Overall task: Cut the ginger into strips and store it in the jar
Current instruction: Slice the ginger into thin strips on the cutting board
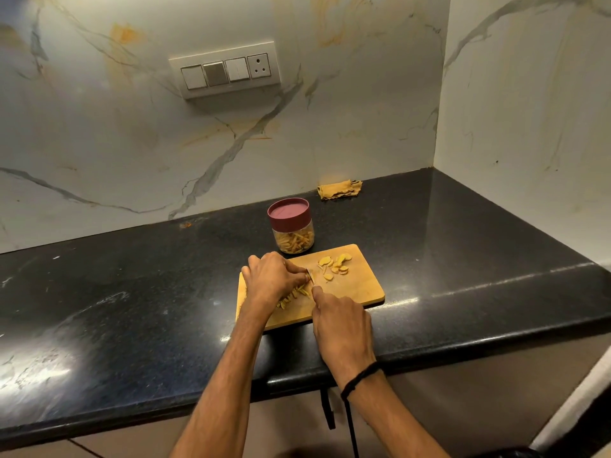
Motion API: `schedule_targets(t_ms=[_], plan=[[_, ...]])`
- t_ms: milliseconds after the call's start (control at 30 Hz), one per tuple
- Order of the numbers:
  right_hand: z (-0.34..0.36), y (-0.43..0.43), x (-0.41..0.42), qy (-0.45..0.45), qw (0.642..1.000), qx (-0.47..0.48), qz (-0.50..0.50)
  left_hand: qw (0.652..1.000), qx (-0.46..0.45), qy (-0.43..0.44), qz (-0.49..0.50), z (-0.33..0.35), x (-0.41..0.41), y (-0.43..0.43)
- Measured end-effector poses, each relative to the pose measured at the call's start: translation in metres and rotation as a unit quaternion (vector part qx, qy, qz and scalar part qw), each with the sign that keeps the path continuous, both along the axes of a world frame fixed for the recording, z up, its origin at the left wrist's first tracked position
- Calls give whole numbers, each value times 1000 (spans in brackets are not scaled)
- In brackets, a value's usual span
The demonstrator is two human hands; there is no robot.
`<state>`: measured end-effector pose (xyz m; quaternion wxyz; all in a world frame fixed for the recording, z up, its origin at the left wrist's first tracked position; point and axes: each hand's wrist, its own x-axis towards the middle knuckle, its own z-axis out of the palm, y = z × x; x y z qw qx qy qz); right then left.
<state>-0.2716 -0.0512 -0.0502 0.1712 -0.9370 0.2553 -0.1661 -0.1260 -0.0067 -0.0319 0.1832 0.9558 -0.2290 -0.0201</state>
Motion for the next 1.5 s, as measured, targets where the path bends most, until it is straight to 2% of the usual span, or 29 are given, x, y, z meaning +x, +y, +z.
schedule_targets(t_ms=[167, 267, 533, 900, 1200, 1500], plan=[[-6, 6, -33, -3, 1000, 4, -2, 1000, -22, 17, 6, -3, 0, 3], [-3, 3, -41, -21, 999, 41, 5, 999, -33, 11, 6, -4, -2, 4], [8, -9, -13, -51, 996, 76, -17, 999, -37, -21, 15, -6, -3, 5], [4, -9, 8, -53, 996, 65, -4, 999, -14, -52, 2, -4, -3, 4], [1, -8, 14, -22, 1000, 20, -3, 997, 33, -71, -18, -2, -4, 3], [4, 4, -4, 11, 1000, 9, 6, 1000, 5, -17, -10, -1, -1, 6]])
